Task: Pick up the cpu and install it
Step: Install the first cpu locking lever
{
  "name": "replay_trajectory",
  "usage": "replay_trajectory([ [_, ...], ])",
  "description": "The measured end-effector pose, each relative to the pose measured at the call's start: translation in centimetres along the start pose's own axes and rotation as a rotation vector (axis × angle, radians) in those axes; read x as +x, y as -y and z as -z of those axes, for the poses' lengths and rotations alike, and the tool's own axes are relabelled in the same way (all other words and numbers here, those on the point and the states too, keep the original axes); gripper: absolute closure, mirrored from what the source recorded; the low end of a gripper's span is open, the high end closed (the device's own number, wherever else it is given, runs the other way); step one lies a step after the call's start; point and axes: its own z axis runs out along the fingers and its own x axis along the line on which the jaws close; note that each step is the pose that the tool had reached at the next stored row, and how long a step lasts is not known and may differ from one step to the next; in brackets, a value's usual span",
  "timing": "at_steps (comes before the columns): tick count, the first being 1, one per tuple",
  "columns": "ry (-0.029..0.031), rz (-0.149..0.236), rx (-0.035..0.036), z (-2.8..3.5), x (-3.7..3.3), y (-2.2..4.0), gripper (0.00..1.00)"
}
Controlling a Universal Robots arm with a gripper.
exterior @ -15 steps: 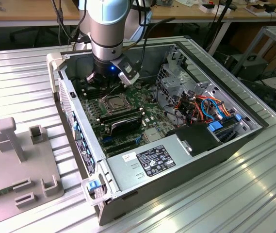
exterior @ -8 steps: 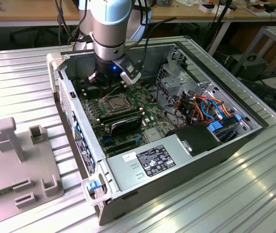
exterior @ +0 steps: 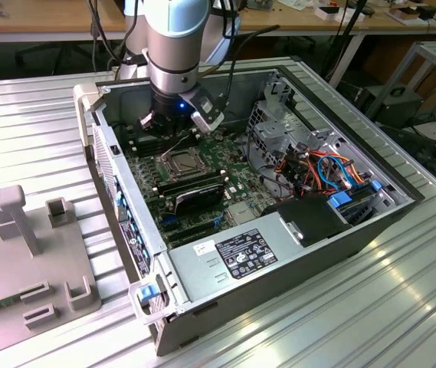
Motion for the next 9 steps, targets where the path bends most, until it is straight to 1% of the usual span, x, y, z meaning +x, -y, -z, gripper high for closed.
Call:
replay_trajectory([
  [2,-0.0001,0.0,0.0001,-0.02,-0.19,0.07,0.89],
  [9,0.0,0.0,0.0,-0.08,-0.46,0.1,0.89],
])
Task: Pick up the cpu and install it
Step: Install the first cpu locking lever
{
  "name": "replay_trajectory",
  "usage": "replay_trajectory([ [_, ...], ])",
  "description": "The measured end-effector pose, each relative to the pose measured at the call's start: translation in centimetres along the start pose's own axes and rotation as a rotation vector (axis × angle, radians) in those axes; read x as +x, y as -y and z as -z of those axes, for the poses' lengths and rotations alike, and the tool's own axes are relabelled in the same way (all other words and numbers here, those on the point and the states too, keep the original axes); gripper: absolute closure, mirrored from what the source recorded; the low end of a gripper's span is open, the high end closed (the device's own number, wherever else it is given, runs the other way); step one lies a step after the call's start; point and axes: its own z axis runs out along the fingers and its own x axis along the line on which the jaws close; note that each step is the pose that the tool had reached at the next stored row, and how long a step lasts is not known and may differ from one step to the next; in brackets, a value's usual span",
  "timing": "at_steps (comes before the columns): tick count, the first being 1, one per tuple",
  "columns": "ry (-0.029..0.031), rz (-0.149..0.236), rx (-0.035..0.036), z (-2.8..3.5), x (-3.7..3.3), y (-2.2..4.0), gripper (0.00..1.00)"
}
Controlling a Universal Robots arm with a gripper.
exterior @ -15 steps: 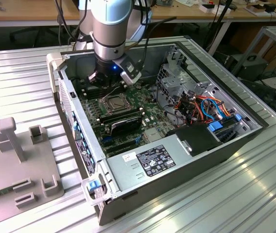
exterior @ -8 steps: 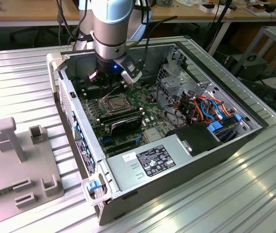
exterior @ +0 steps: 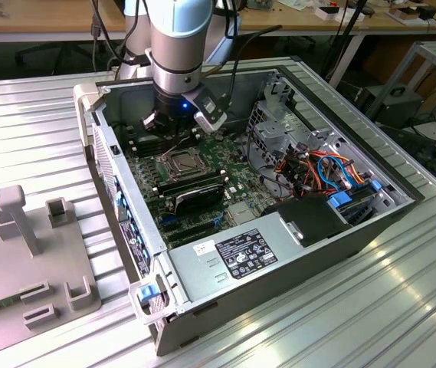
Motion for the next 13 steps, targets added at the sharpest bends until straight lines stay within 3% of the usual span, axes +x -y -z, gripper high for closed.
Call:
replay_trajectory([
  [7,-0.0002,0.001,0.0003,-0.03,-0.06,0.0,0.89],
  [11,-0.0069,-0.001,0.0003,-0.03,-0.06,0.01,0.89],
  [13,-0.0072,-0.001,0.0003,-0.03,-0.06,0.0,0.89],
])
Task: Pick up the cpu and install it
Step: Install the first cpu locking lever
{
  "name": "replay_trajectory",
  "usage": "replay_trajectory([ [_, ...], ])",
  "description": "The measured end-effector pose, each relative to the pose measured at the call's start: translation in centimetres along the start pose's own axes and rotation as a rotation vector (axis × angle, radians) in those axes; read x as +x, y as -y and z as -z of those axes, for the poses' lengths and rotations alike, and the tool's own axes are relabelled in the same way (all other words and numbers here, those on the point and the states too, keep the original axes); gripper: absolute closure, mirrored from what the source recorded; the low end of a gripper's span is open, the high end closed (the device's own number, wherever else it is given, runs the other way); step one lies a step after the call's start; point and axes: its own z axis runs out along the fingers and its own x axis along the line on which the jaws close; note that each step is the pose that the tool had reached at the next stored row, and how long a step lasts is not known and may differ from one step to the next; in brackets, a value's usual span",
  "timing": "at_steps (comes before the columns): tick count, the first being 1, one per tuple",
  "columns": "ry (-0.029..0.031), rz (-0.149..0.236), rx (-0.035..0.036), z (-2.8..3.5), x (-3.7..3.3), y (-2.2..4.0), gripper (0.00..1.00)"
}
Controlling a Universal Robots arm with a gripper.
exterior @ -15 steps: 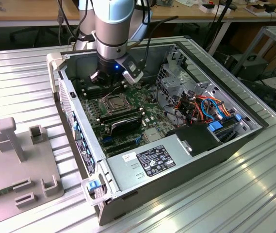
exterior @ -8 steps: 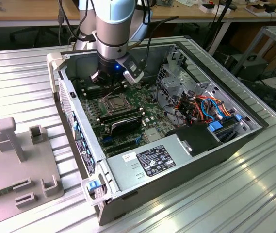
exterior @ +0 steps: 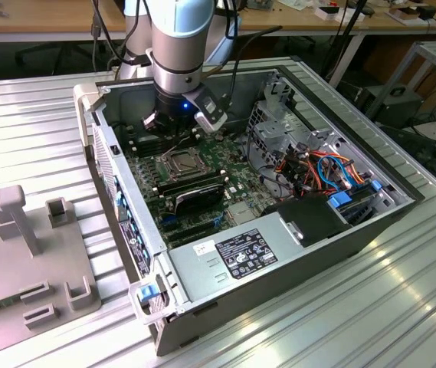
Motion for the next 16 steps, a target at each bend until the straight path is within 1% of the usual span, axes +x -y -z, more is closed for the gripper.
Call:
replay_trajectory([
  [4,-0.0005,0.0,-0.0002,-0.03,-0.04,0.01,0.89],
  [11,0.0008,-0.006,0.0007,-0.21,-0.15,0.04,0.89],
  [16,0.0007,-0.006,0.0017,-0.52,-0.24,0.1,0.89],
])
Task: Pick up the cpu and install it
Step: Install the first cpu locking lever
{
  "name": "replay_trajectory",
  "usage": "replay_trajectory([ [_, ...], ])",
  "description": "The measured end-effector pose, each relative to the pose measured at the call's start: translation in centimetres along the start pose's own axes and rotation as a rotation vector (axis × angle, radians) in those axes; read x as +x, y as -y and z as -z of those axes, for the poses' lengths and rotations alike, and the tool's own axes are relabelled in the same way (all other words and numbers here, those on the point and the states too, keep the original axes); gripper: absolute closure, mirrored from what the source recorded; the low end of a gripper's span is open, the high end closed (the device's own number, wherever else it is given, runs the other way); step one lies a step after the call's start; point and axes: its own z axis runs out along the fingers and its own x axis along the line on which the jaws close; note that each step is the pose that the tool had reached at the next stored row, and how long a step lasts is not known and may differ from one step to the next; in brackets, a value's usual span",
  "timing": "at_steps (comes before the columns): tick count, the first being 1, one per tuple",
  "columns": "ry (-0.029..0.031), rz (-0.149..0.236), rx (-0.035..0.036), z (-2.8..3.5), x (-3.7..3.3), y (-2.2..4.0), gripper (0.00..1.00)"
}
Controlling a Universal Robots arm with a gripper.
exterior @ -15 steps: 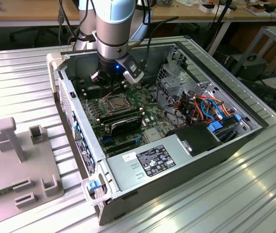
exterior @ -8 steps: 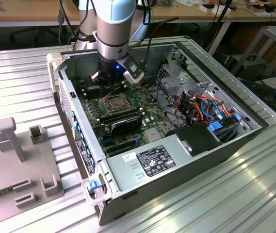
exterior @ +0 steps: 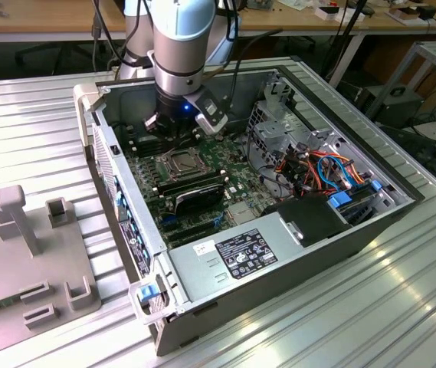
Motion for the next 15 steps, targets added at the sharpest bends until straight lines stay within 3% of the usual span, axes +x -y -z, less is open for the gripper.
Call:
replay_trajectory([
  [15,-0.0005,0.002,0.0122,-0.82,-0.21,0.15,0.89],
])
